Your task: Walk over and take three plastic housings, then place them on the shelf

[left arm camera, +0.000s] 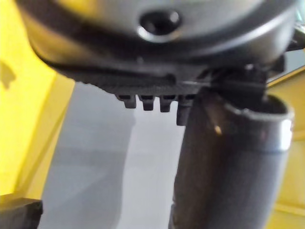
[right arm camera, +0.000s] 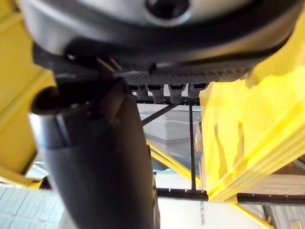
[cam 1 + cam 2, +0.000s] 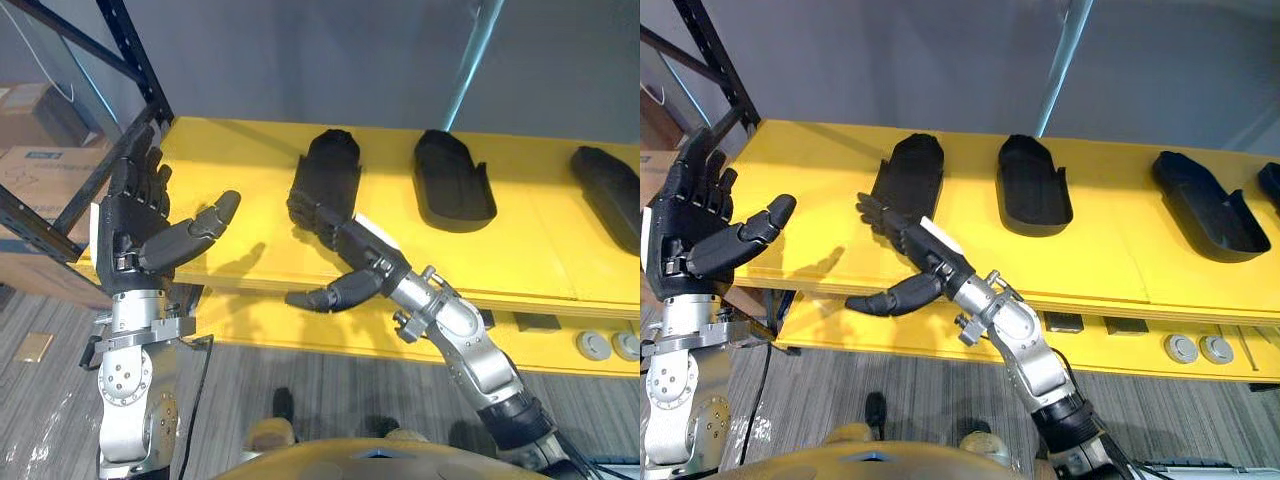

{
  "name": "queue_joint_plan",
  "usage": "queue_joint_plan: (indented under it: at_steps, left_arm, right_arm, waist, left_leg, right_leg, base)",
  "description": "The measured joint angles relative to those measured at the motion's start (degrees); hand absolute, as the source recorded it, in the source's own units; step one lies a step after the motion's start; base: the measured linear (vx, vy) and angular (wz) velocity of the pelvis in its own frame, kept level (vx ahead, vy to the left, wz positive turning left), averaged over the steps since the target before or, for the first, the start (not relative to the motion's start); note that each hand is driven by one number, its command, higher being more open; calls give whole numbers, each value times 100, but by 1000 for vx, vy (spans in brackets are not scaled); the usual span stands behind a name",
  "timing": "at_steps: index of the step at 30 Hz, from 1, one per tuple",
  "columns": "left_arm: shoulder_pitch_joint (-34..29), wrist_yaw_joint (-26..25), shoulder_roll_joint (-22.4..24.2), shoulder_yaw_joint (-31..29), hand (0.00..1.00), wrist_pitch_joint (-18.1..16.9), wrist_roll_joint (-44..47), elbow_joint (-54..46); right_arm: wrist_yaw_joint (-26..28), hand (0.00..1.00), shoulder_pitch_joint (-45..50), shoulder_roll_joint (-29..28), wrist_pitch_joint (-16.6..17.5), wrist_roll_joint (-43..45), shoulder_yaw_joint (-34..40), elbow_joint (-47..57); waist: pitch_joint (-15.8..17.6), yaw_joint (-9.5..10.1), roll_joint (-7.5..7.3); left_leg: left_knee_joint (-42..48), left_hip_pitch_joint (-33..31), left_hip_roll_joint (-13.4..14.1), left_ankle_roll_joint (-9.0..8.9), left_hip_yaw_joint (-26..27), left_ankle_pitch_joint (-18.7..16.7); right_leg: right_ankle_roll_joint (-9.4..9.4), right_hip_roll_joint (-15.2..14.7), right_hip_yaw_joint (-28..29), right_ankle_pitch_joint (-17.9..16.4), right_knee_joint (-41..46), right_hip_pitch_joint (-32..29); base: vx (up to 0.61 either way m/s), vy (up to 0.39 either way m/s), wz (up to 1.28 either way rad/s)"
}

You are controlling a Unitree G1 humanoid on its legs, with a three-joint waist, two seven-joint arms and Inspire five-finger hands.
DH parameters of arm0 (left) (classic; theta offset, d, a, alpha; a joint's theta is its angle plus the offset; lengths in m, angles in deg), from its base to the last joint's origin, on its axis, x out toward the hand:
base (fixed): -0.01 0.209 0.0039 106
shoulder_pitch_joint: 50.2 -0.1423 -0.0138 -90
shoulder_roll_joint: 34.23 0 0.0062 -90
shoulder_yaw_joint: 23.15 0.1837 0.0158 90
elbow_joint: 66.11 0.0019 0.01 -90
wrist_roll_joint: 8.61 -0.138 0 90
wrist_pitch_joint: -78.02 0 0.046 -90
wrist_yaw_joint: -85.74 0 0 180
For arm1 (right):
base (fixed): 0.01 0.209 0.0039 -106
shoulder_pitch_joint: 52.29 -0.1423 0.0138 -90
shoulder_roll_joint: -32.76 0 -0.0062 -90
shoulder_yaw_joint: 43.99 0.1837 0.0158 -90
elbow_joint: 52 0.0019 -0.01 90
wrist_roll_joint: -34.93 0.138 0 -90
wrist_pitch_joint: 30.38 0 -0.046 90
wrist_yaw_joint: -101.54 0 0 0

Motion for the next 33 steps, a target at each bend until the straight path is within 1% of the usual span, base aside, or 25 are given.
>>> queue_joint_plan:
  at_steps: [1,5,9,11,16,20,22,23,26,28,29,33]
  left_arm:
    - [23,34,0,11,100,0,39,0]
    - [63,49,0,52,100,0,180,0]
    - [431,27,0,165,100,0,182,0]
    - [605,-45,0,274,100,4,180,1]
    - [605,-91,0,276,100,6,178,1]
    - [601,-106,0,309,100,23,174,51]
    - [596,-125,4,366,100,24,162,58]
    - [590,-118,27,374,100,24,162,59]
    - [575,-115,109,373,100,24,163,59]
    - [565,-96,127,372,100,27,162,59]
    - [559,-85,129,372,100,33,162,59]
    - [485,-58,172,371,100,52,162,59]
  right_arm:
    - [-70,100,-181,-14,-9,-102,94,-118]
    - [-110,100,-455,-63,-27,-136,204,-300]
    - [10,100,-625,-95,-57,-142,202,-357]
    - [140,100,-836,-124,-100,-197,194,-453]
    - [166,100,-836,-113,-104,-206,188,-462]
    - [-52,100,-840,-126,-104,-413,182,-476]
    - [-257,100,-838,-129,-46,-416,189,-477]
    - [-354,100,-839,-131,38,-415,211,-476]
    - [-446,100,-839,-173,266,-412,388,-431]
    - [-488,100,-839,-194,304,-414,601,-219]
    - [-506,100,-838,-194,400,-413,682,-97]
    - [-513,100,-835,-195,554,-410,776,489]
  waist:
    - [134,24,10]
    - [290,34,4]
    - [467,26,28]
    - [618,2,51]
    - [721,-49,66]
    - [741,-32,62]
    - [741,-22,62]
    - [741,-22,62]
    - [741,-23,62]
    - [741,-23,62]
    - [741,-27,62]
    - [741,-95,62]
  left_leg:
    - [1,-15,4,-21,-8,29]
    - [3,-79,-3,-15,-22,40]
    - [5,-159,-14,17,-1,75]
    - [5,-159,-15,17,67,75]
    - [5,-144,-12,14,59,72]
    - [5,-129,-14,5,61,67]
    - [5,-129,-14,-11,60,55]
    - [4,-129,-14,-11,60,55]
    - [5,-121,-14,-12,58,55]
    - [6,-103,-14,-11,60,56]
    - [6,-83,-13,-10,63,56]
    - [5,-33,-7,-17,69,50]
  right_leg:
    - [-10,-1,0,-4,43,-27]
    - [-33,-15,3,-21,103,-114]
    - [-41,-56,38,-65,276,-287]
    - [-39,-87,161,-121,440,-425]
    - [-37,-94,161,-170,502,-425]
    - [-36,-106,160,-189,549,-428]
    - [-36,-106,160,-189,551,-428]
    - [-36,-106,160,-189,552,-427]
    - [-35,-105,159,-189,552,-417]
    - [-35,-105,161,-189,550,-399]
    - [-34,-105,163,-189,548,-381]
    - [-32,-98,168,-193,532,-330]
  base:
    - [0,0,0]
    - [2,-6,2]
    - [4,-1,-2]
    - [0,-23,-18]
    - [-5,-14,-1]
    - [0,0,0]
    - [0,0,0]
    - [0,0,0]
    - [0,0,0]
    - [0,0,0]
    - [0,0,0]
    - [1,-4,-1]
